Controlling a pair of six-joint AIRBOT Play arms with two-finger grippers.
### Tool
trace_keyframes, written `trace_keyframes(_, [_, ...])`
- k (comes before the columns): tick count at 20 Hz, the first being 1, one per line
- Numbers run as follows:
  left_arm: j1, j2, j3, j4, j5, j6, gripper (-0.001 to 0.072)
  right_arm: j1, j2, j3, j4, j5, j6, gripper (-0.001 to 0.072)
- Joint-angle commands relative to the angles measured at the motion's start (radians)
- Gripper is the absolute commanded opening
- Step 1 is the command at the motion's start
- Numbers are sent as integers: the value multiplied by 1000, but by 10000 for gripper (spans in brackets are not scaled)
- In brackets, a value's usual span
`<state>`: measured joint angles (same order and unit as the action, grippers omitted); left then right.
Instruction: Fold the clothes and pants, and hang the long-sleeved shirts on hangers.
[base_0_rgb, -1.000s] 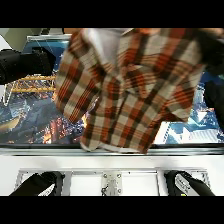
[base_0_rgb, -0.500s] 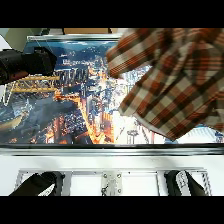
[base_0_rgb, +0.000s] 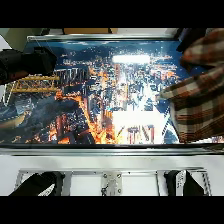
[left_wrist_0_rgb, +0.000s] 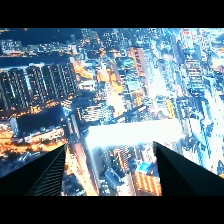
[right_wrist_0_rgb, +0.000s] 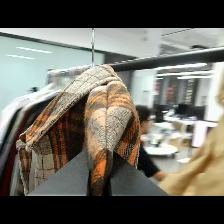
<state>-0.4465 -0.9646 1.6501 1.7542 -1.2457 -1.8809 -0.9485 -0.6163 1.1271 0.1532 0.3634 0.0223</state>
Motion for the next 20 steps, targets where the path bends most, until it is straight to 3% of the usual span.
trace_keyframes(1, [0,-1,1,1,0,0,576,-2,48,1,-119,-180,0,29])
trace_keyframes(5, [0,-1,1,0,0,0,575,-2,13,18,-138,-303,0,29])
trace_keyframes(8, [0,-1,1,0,0,0,576,-2,-81,108,-145,-315,0,29])
trace_keyframes(14, [0,-1,1,-2,-8,0,576,-2,-414,541,-151,-333,0,29])
trace_keyframes(20, [0,-1,1,-2,-8,0,576,-2,-427,564,-150,-340,0,29])
